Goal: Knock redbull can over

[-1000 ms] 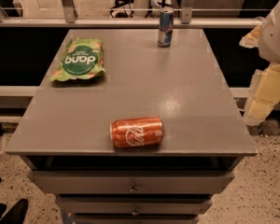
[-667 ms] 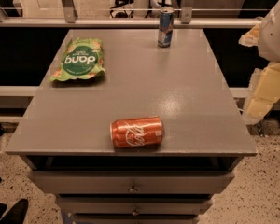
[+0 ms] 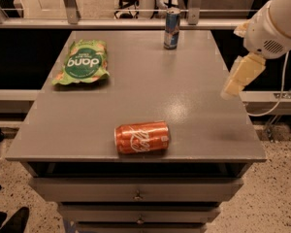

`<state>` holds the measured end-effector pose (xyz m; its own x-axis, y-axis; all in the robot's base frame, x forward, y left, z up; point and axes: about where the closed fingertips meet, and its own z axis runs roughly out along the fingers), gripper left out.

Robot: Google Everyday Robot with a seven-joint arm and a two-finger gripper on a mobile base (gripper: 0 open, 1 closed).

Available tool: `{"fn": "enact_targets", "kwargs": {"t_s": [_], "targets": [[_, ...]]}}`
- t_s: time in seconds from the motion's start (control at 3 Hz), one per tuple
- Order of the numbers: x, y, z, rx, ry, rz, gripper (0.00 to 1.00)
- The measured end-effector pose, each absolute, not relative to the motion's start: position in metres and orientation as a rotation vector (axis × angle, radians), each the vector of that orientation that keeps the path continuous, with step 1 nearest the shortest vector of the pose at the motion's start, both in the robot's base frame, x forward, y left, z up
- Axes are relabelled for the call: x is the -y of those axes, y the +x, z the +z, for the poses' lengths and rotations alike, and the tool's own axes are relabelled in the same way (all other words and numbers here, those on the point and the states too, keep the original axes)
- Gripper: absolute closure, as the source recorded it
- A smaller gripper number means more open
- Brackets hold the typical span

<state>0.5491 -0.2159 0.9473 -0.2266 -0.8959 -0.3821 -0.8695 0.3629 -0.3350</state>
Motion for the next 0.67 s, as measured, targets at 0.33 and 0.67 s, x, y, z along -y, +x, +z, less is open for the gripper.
{"fn": "enact_targets", "kwargs": {"t_s": [0.33, 0.67], "targets": [[0.210, 0.601, 0.936, -2.052, -1.429, -0.053, 0.00], [0.197, 0.649, 0.925, -1.948, -1.349, -0.025, 0.00]]}}
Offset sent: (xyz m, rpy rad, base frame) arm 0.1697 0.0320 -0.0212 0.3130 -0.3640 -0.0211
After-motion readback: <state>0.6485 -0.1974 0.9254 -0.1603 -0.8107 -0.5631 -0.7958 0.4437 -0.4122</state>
